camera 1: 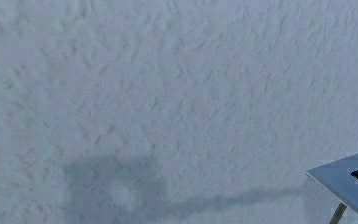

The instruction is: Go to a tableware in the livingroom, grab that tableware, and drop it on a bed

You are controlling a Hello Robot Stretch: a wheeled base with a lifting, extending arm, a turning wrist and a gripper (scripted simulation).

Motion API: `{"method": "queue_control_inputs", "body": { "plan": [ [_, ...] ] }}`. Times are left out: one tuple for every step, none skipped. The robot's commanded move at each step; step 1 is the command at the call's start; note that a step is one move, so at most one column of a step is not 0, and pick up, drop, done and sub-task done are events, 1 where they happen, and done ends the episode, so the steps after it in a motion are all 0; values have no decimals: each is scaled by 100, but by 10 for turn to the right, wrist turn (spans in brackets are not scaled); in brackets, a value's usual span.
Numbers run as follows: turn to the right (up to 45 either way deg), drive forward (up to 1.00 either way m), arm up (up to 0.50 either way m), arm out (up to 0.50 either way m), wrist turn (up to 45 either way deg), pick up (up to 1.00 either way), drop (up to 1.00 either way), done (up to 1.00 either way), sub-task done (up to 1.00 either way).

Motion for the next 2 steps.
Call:
{"method": "queue_control_inputs", "body": {
  "plan": [
    [0, 0, 0, 0, 450, 0, 0, 0, 0],
    [0, 0, 0, 0, 360, 0, 0, 0, 0]
  ]
}}
